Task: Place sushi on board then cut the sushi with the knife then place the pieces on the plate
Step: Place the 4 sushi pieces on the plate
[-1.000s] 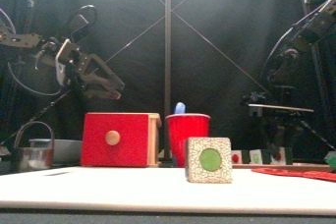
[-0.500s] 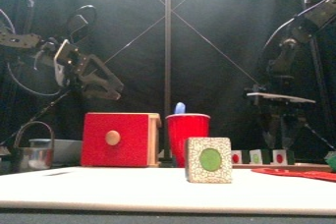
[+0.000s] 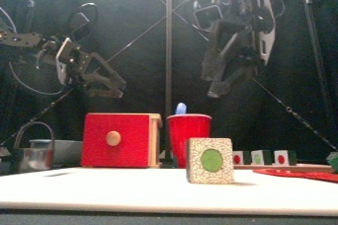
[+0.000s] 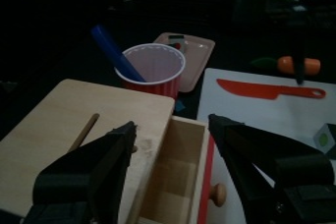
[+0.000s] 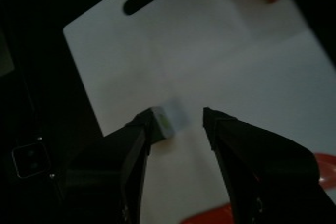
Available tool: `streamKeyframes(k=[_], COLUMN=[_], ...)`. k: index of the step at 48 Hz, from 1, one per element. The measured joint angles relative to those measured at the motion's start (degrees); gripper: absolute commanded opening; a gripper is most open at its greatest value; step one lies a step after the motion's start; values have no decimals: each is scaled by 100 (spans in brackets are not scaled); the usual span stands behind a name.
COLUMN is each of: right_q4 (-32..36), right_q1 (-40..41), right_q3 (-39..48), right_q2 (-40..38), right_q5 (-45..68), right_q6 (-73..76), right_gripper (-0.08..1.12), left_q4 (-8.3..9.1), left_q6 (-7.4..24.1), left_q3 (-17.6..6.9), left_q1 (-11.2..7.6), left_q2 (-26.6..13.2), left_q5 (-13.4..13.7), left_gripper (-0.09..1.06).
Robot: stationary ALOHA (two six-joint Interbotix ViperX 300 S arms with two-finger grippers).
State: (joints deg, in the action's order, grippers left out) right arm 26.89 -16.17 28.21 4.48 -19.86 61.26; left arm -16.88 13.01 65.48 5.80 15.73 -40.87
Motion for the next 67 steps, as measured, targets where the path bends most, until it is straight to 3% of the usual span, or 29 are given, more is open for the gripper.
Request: streamKeyframes(k=[6,28,32,39,43,50,55,67], right_q4=[149,79,70,53,53,-44,-396,-870], right_q1=[-88,-220,-220,-229,-193,176,905,2751], right_q3=[-79,-105,-149,-255,-193,527,1292,3041], right_q2=[176,765,879,914,800,-202,-1424,-3560], right_q5=[-9,-62,-88,-299,-650,-1916,-2470,-2848], right_q6=[0,0,0,-9,-9,79,132,809], right_gripper=[98,93,84,44,36,37,37,37], left_q4=[0,-70,-70,-70,-70,-70,-70,-70], left_q6=[0,-9,-9,-9,-9,-9,0,0], left_q3=[-26,-35,-26,-26,-26,-26,-26,-9], left_q1=[9,-18,-18,-18,-9,-18,-18,9], left_q2=[9,0,0,9,0,9,0,264], left_q5=[0,0,0,0,0,9,0,0], left_gripper=[94,94,94,94,94,94,94,94])
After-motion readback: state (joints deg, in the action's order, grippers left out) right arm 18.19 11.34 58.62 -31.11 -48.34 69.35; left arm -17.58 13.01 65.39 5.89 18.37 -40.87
